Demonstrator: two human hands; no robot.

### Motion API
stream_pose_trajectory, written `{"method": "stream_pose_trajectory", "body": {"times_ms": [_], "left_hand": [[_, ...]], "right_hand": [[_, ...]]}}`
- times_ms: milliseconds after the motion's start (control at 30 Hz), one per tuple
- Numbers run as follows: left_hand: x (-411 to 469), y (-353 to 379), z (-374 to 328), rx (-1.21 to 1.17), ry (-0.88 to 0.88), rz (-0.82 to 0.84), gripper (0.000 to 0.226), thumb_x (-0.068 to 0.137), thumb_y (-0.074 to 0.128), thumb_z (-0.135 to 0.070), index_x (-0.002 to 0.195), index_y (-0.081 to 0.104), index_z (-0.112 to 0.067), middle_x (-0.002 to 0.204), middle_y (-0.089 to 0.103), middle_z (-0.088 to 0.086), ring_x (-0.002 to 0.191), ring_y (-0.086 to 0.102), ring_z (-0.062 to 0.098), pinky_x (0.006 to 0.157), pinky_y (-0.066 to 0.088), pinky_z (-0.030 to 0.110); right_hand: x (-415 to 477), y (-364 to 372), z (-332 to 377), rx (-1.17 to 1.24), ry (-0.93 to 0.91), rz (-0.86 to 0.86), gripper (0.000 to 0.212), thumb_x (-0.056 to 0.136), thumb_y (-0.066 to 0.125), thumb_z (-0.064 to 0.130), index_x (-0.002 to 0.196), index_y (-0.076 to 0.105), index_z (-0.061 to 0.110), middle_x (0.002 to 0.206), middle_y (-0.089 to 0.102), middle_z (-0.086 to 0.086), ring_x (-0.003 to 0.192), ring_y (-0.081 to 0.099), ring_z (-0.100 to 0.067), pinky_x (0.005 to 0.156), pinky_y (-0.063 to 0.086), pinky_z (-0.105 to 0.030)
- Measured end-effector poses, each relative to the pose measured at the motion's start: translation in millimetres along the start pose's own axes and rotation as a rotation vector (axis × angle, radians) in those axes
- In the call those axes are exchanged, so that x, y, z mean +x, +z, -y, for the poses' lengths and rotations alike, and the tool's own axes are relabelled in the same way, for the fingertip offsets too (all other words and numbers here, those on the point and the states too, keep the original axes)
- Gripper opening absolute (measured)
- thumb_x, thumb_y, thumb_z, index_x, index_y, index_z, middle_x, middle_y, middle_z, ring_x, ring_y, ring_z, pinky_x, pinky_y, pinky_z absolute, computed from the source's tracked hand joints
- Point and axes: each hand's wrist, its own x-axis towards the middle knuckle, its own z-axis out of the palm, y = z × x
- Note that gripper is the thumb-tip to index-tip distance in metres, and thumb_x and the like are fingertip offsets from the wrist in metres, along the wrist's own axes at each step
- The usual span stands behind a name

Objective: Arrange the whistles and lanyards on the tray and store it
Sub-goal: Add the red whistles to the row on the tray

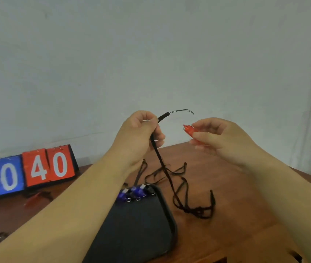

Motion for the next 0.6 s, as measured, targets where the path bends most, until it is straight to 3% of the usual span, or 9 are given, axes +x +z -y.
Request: {"method": "stream_pose_trajectory", "body": {"times_ms": [100,200,333,400,500,600], "left_hand": [[-4,-29,-26,0.033,0.052,-0.046,0.017,0.102,0.052,-0.008,0.092,0.061,-0.018,0.067,0.06,-0.001,0.054,0.05,0.012,0.049,0.039,0.025],[-11,-63,-46,0.11,0.106,-0.099,0.014,0.101,0.056,-0.011,0.093,0.063,-0.019,0.072,0.06,0.0,0.051,0.041,0.011,0.044,0.029,0.023],[-27,-111,-60,0.245,0.127,-0.208,0.015,0.101,0.059,-0.016,0.1,0.069,-0.026,0.074,0.063,-0.004,0.048,0.038,0.011,0.044,0.03,0.022],[-35,-134,-57,0.331,0.124,-0.265,0.021,0.101,0.057,-0.016,0.102,0.07,-0.032,0.079,0.066,-0.004,0.049,0.039,0.012,0.043,0.033,0.021],[-42,-163,-39,0.463,0.068,-0.303,0.027,0.101,0.056,-0.014,0.095,0.073,-0.035,0.087,0.07,-0.003,0.049,0.041,0.01,0.042,0.036,0.02],[-46,-186,-13,0.517,-0.017,-0.294,0.027,0.098,0.058,-0.014,0.09,0.075,-0.034,0.093,0.071,-0.005,0.052,0.045,0.004,0.049,0.037,0.018]], "right_hand": [[5,33,25,0.048,-0.028,0.073,0.02,0.089,0.075,0.01,0.108,0.073,0.015,0.103,0.077,-0.006,0.089,0.077,-0.018,0.083,0.061,-0.032],[9,68,44,0.047,-0.071,0.139,0.024,0.086,0.077,0.005,0.105,0.074,0.019,0.1,0.079,-0.002,0.082,0.069,-0.013,0.074,0.053,-0.028],[13,117,53,0.084,-0.073,0.212,0.023,0.083,0.079,0.006,0.097,0.072,0.022,0.106,0.079,-0.01,0.081,0.062,-0.019,0.074,0.048,-0.032],[14,141,50,0.12,-0.052,0.245,0.02,0.085,0.077,0.004,0.096,0.072,0.019,0.103,0.079,-0.008,0.087,0.07,-0.02,0.079,0.054,-0.031],[14,174,36,0.155,0.004,0.301,0.018,0.088,0.073,-0.001,0.101,0.073,0.012,0.095,0.079,-0.006,0.098,0.077,-0.022,0.092,0.059,-0.041],[16,200,19,0.088,0.004,0.353,0.019,0.09,0.071,0.002,0.105,0.074,0.014,0.093,0.078,-0.008,0.097,0.077,-0.024,0.09,0.059,-0.041]]}}
